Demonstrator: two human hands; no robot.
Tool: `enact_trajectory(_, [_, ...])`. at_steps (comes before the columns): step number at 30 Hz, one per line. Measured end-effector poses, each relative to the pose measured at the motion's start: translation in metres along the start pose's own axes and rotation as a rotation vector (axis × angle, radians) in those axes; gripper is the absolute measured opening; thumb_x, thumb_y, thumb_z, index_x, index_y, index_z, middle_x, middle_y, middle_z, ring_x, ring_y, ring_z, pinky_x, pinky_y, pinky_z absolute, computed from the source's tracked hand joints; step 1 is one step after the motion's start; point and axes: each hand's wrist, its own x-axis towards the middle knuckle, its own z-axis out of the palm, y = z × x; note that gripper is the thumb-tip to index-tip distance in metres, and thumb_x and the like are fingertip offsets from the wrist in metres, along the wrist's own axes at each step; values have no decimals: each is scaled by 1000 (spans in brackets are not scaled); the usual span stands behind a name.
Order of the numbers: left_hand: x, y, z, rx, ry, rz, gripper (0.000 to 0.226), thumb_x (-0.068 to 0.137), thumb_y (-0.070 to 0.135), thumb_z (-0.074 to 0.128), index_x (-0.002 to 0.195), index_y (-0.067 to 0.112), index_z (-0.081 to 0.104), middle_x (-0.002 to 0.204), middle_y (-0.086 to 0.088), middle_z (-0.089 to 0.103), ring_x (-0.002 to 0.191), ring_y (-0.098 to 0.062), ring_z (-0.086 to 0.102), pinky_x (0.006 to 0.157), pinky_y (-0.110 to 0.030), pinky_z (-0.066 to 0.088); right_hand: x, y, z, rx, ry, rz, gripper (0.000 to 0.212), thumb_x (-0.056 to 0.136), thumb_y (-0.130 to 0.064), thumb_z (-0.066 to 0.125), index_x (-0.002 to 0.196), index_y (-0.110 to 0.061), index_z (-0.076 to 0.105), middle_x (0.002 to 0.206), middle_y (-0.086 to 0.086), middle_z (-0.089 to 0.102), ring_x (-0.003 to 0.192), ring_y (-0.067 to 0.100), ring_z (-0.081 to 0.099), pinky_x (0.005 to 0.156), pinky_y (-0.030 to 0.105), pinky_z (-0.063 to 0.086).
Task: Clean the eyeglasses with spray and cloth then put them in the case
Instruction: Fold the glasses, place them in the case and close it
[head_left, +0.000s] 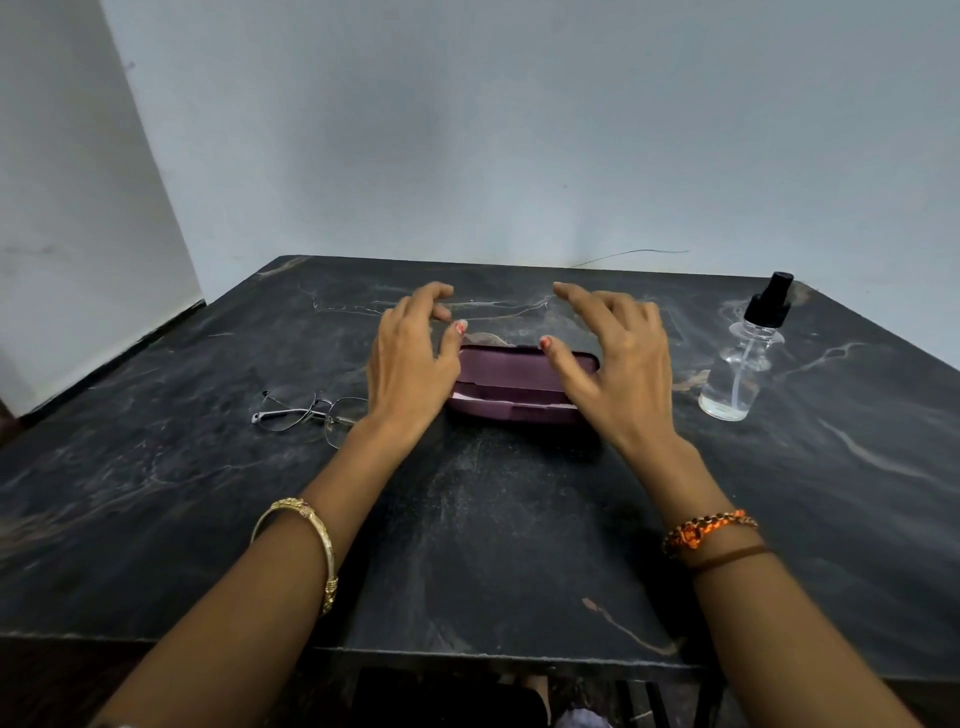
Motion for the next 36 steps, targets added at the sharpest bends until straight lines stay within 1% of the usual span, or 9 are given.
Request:
enact_trajectory(2, [1, 0, 0, -1, 57, 25, 32, 85, 15, 55, 117, 14, 50, 104, -4, 58, 99, -22, 50, 76, -29, 43, -3, -11, 5, -11, 45, -44, 42, 82, -31, 59, 122, -18, 57, 104, 11, 61, 94, 25, 50, 76, 30, 36])
enact_trajectory(6, [-1, 2, -3, -46, 120, 46, 30, 86, 10, 52, 116, 9, 50, 113, -11, 56, 102, -23, 48, 77, -32, 45, -13, -30, 14, -57, 70, -159, 39, 80, -32, 55, 116, -17, 61, 105, 10, 62, 94, 22, 51, 73, 30, 35])
enact_trajectory(9, [0, 2, -5, -57, 154, 45, 28, 88, 8, 47, 115, 7, 51, 114, -13, 55, 102, -25, 49, 81, -28, 41, -22, -41, 21, -162, 64, -270, 33, 80, -30, 55, 110, -17, 64, 106, 10, 64, 94, 23, 54, 76, 32, 34])
enact_trajectory(12, [4, 1, -11, -41, 204, 60, 29, 85, -1, 43, 112, 6, 53, 113, -14, 56, 99, -24, 47, 75, -14, 30, -30, -49, 28, -270, 64, -430, 29, 80, -29, 53, 103, -17, 66, 106, 11, 66, 97, 24, 49, 80, 35, 32])
enact_trajectory(17, [16, -15, -41, 44, 279, 71, 31, 81, -6, 44, 105, 7, 58, 110, -15, 58, 100, -28, 47, 74, -12, 27, -35, -51, 31, -400, 67, -572, 25, 81, -32, 50, 96, -20, 67, 105, 5, 68, 99, 21, 48, 83, 35, 33])
enact_trajectory(21, [20, -54, -77, 199, 169, 60, 25, 84, 1, 48, 107, 8, 56, 111, -16, 57, 103, -30, 47, 80, -22, 32, -35, -53, 31, -419, 63, -624, 23, 82, -32, 50, 93, -20, 67, 105, 3, 68, 99, 20, 45, 83, 35, 33])
enact_trajectory(27, [4, -123, -114, 333, -51, -171, 27, 85, -1, 46, 108, 6, 57, 114, -21, 57, 107, -37, 50, 94, -47, 41, -35, -59, 36, -473, -26, -646, 29, 82, -35, 45, 93, -18, 66, 105, 1, 67, 98, 19, 40, 83, 35, 31])
enact_trajectory(32, [0, -130, -115, 357, -192, -179, 43, 74, -15, 41, 100, 13, 62, 111, -15, 57, 103, -28, 50, 90, -49, 44, -36, -77, 45, -395, -151, -470, 20, 72, -30, 62, 83, -15, 68, 106, 2, 65, 99, 24, 60, 85, 34, 29])
enact_trajectory(36, [1, -129, -114, 366, -302, -149, 39, 75, -14, 45, 90, 16, 65, 107, -12, 57, 104, -26, 47, 91, -48, 43, -37, -89, 53, -260, -199, -403, 17, 66, -27, 63, 74, -13, 69, 103, 3, 65, 101, 24, 55, 83, 33, 26])
